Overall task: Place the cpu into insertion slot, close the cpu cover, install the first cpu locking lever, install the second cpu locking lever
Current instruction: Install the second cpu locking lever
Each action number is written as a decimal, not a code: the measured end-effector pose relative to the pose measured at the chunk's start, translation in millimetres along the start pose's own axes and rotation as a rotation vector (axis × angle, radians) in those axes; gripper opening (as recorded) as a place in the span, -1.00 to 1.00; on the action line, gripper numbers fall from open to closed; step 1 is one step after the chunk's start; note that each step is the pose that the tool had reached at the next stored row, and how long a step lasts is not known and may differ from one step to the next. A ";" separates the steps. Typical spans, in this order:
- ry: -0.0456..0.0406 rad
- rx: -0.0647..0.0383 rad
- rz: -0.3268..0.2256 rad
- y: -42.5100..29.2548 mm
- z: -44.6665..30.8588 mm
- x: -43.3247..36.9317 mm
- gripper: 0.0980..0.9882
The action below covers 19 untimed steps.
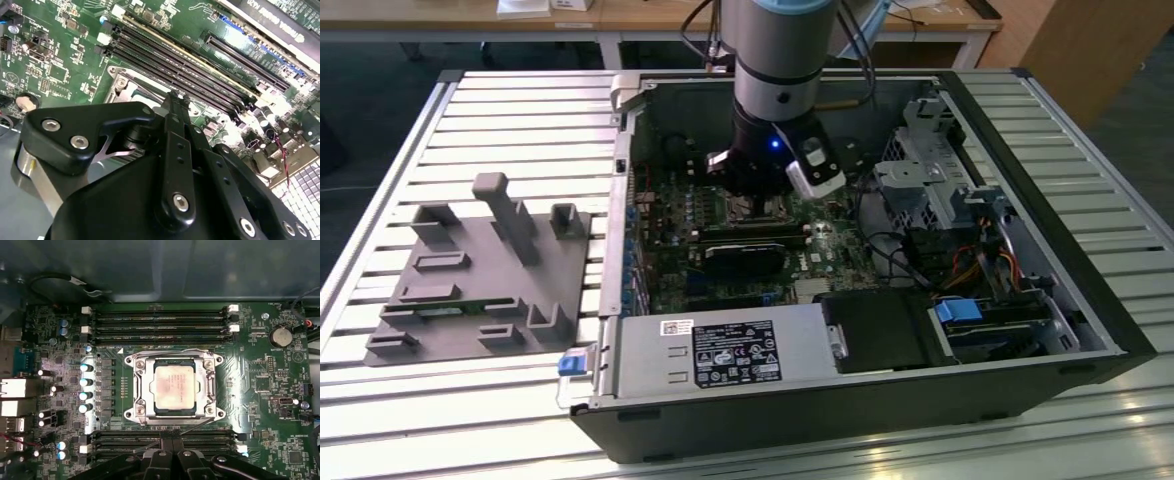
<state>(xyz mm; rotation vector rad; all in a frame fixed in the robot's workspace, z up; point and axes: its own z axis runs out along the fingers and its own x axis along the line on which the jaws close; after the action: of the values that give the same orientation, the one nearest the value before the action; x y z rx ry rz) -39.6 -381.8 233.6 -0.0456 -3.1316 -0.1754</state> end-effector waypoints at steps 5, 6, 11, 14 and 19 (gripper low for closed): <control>0.0001 0.000 0.000 -0.7 6.2 0.2 -0.98; 0.0001 0.000 0.000 -0.9 8.0 0.2 -0.98; 0.0002 -0.002 0.000 -1.6 14.0 2.3 -0.98; 0.0004 -0.009 0.000 -2.4 14.8 3.6 -0.98; 0.0017 -0.061 0.000 -5.6 14.8 6.6 -0.98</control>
<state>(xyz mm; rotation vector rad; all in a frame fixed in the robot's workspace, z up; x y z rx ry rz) -46.5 -385.5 218.3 -0.0454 -3.1240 -0.2712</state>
